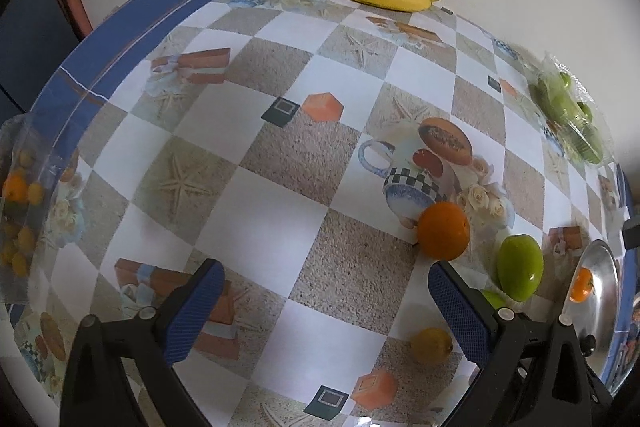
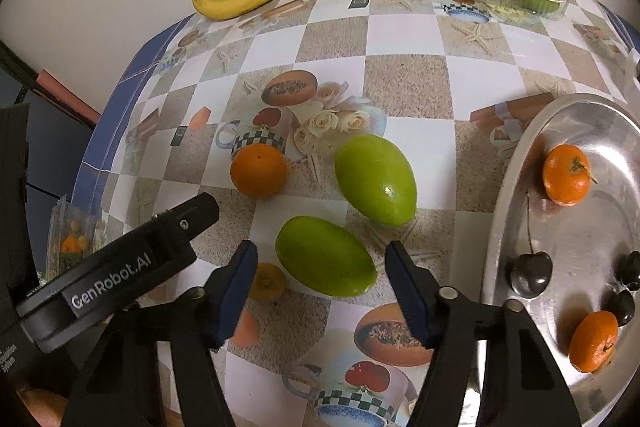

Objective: Organize fruits
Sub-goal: 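Lower the right tool around a green mango while the left tool approaches a small yellow fruit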

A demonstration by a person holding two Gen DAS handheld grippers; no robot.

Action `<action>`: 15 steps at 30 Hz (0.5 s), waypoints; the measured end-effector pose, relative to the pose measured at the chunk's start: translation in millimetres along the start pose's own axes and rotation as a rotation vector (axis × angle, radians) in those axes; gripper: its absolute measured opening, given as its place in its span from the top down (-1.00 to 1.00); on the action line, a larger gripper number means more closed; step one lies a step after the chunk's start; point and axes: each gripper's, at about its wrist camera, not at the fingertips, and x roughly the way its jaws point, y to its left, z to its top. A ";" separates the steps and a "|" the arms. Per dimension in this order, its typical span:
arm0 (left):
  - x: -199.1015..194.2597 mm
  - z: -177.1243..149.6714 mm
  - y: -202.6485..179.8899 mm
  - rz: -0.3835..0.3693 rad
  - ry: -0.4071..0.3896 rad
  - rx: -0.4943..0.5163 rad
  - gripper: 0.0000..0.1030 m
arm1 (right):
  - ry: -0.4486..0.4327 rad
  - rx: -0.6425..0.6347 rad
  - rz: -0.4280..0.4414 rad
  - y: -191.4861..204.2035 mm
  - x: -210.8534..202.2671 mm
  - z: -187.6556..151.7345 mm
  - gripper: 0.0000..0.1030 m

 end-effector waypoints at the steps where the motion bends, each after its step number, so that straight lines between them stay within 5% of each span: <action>1: 1.0 -0.2 -0.1 0.004 0.004 0.000 -1.00 | 0.002 0.002 0.001 0.1 1.2 0.2 -0.18; 15: 3.2 -2.8 2.2 -0.032 0.055 -0.035 -0.98 | 0.021 0.020 0.001 -1.4 8.8 -0.2 -0.05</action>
